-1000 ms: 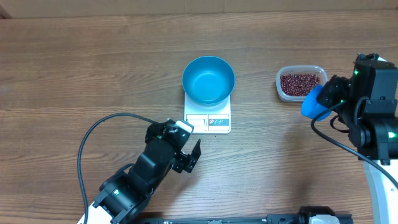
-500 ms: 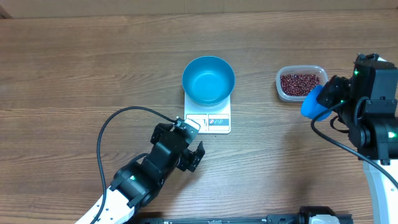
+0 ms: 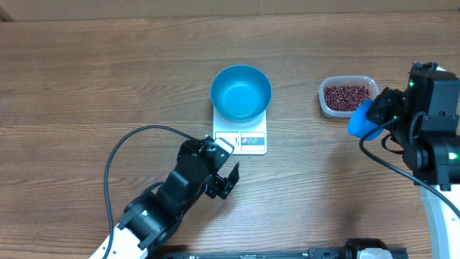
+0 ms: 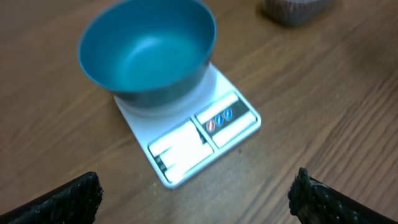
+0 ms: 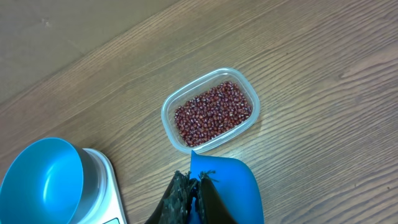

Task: Scoop item into bowl and weigh 150g on scale

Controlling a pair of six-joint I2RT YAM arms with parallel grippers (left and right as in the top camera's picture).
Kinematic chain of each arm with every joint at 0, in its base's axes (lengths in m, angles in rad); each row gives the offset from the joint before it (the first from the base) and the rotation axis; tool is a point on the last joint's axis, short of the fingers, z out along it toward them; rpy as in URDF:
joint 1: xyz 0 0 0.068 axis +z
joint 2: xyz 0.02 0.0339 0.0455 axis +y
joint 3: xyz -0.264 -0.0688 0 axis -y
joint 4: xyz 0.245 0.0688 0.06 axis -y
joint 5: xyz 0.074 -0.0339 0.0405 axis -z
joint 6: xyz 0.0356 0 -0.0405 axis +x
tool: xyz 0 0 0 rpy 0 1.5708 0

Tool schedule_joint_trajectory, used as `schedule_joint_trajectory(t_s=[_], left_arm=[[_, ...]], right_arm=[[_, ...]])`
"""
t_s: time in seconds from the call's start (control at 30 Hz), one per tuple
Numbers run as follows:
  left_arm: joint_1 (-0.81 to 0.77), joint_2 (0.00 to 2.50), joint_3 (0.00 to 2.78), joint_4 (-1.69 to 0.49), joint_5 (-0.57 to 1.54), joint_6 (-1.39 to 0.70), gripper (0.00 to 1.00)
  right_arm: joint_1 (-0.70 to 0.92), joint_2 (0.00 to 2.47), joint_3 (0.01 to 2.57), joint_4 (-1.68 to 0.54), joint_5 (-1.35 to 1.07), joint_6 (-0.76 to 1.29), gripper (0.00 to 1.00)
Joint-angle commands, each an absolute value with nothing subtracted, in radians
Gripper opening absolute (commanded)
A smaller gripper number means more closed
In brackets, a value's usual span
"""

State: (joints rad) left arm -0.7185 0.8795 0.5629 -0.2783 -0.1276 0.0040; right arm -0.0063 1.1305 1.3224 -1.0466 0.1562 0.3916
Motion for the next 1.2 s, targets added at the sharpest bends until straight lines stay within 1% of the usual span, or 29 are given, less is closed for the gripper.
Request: schedule_joint_trajectory(t_s=[0.0, 0.13, 0.23, 0.47, 0.6, 0.67, 0.73, 0.87, 1.07, 1.1, 1.17], left_arm=[[-0.713, 0.836, 0.524, -0.236, -0.146, -0.006, 0.99], [-0.713, 0.828, 0.456, -0.175, -0.169, -0.079, 1.0], [-0.713, 0.833, 0.418, -0.133, -0.225, -0.127, 1.0], [-0.713, 0.859, 0.419, -0.147, -0.3, -0.128, 1.0], [-0.713, 0.875, 0.419, -0.133, -0.295, -0.128, 1.0], [-0.715, 0.875, 0.419, -0.11, -0.259, -0.127, 1.0], [-0.715, 0.875, 0.419, -0.071, -0.221, -0.102, 1.0], [-0.715, 0.875, 0.418, 0.064, -0.158, 0.061, 0.99], [-0.715, 0.874, 0.366, 0.095, -0.155, 0.047, 0.99], [-0.715, 0.873, 0.345, 0.123, -0.155, 0.035, 0.99], [-0.715, 0.87, 0.273, 0.261, -0.155, 0.006, 1.0]], right_arm=[[-0.009, 1.124, 1.343, -1.046, 0.156, 0.391, 0.04], [-0.009, 1.124, 1.343, -1.047, 0.156, 0.391, 0.04], [-0.009, 1.124, 1.343, -1.046, 0.156, 0.391, 0.04], [-0.009, 1.124, 1.343, -1.044, 0.156, 0.391, 0.04], [-0.009, 1.124, 1.343, -1.043, 0.156, 0.391, 0.04], [-0.009, 1.124, 1.343, -1.044, 0.156, 0.391, 0.04], [-0.009, 1.124, 1.343, -1.045, 0.156, 0.391, 0.04], [-0.009, 1.124, 1.343, -1.051, 0.156, 0.391, 0.04], [-0.009, 1.124, 1.343, -1.064, 0.156, 0.391, 0.04], [-0.009, 1.124, 1.343, -1.064, 0.156, 0.391, 0.04], [-0.009, 1.124, 1.343, -1.065, 0.156, 0.391, 0.04]])
